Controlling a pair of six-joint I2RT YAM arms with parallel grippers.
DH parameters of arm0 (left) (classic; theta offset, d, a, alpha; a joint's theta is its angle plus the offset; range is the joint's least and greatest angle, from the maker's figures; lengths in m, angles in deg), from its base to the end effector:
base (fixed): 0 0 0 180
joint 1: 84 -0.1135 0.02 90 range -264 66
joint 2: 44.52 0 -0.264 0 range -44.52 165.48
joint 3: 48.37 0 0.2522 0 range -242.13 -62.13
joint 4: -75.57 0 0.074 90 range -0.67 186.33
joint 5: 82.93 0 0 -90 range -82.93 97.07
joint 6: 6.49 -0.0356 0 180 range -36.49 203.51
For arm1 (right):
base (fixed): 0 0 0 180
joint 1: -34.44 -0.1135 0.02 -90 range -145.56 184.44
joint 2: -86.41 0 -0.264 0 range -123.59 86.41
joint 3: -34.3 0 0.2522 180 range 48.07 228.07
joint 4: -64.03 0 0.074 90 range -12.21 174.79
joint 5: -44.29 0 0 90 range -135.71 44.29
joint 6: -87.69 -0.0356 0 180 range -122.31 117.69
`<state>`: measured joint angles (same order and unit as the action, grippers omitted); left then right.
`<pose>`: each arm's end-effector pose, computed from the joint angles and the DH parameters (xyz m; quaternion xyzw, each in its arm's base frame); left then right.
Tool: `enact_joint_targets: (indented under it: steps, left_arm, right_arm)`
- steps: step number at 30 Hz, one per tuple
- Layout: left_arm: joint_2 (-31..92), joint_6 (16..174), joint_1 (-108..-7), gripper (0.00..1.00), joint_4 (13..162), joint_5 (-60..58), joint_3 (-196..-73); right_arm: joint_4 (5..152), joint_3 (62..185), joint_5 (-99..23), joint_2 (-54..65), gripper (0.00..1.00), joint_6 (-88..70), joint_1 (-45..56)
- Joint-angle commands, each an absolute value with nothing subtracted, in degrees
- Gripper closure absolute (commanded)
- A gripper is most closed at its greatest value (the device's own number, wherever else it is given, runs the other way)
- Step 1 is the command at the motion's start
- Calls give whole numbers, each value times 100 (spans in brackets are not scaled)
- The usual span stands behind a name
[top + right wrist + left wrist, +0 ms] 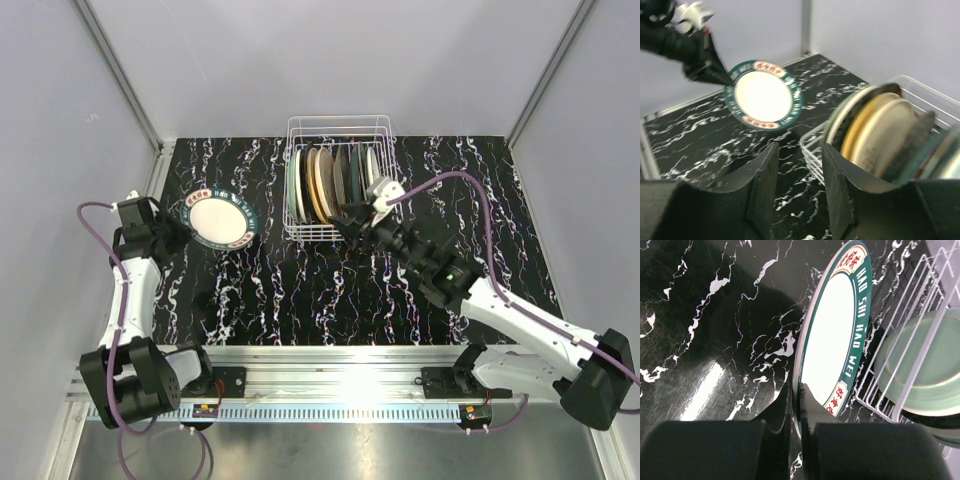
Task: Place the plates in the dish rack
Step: Grab a plate with the left arm, then pass the plate from the left arm to the right
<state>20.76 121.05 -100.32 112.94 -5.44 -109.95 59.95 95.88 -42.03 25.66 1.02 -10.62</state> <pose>0.2356 0.0610 0.2656 -0.3696 0.8271 -0.1733 0.3864 0.1766 0.1802 0.3569 -0.2986 0.6068 0.2826 0.6803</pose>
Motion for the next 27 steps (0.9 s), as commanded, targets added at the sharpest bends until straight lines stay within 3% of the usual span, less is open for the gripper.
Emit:
enact_joint_targets:
  steps: [1,12,27]
  left_arm:
    - [1378,12173,-10035,100,11244,-603,-11408]
    - [445,12763,-10026,100,11789,-1236,-11891]
    - [-478,12877,-10017,100,12527,-1561,-11794]
  right_arm:
    - [6004,10079,-4219,2313,53,918,-1747]
    - [6716,11002,-5704,697,27,3845,-3753]
    - [6127,13013,-6091,-1658,23,4752,-3930]
